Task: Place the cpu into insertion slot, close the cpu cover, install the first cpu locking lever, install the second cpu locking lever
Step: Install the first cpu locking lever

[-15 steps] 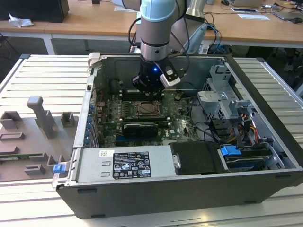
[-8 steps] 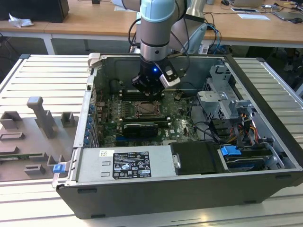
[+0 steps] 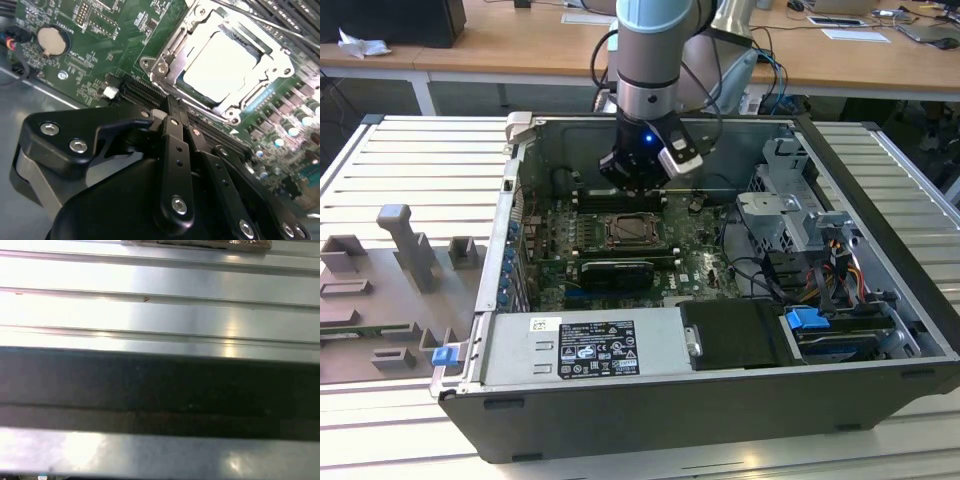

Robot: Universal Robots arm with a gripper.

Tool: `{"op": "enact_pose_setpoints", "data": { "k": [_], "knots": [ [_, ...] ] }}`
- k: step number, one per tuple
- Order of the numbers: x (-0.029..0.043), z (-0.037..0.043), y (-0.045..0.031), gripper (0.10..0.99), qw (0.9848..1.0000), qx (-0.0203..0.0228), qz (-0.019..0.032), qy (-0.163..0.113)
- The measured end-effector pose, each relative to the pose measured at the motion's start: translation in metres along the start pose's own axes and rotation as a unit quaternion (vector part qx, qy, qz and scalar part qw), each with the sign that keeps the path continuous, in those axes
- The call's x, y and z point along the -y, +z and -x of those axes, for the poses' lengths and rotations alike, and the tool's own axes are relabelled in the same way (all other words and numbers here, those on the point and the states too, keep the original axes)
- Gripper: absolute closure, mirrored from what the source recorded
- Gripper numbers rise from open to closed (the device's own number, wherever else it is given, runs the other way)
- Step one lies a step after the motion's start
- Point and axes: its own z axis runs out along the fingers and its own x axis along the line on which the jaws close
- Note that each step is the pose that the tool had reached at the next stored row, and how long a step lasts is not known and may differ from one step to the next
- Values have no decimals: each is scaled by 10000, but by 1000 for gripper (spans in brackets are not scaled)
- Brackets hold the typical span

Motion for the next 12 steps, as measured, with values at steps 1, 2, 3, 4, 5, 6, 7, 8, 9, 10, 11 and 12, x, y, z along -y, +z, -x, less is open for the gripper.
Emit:
{"op": "enact_pose_setpoints", "data": {
  "k": [1, 2, 3, 4, 5, 6, 7, 8, 9, 10, 11, 12],
  "knots": [
    [0, 0, 0, 980, 10000, 0, 0, 0],
    [3, -1, -1, 980, 10000, 0, -1, 0],
    [10, -1, -2, 980, 10000, 0, -1, 0],
    [14, 0, -2, 980, 10000, 0, -1, 0],
    [18, 2, -1, 980, 10000, 0, -1, 0],
    [22, 3, -2, 980, 10000, 0, -1, 0],
    [26, 2, -3, 980, 10000, 0, -1, 0],
    [30, 3, -3, 980, 10000, 0, -1, 0],
    [33, 2, -3, 980, 10000, 0, -1, 0],
    [35, 2, -3, 980, 10000, 0, -1, 1],
    [37, 2, -3, 980, 10000, 0, -1, 0],
    [39, 2, -3, 980, 10000, 0, -2, 0]
  ]
}}
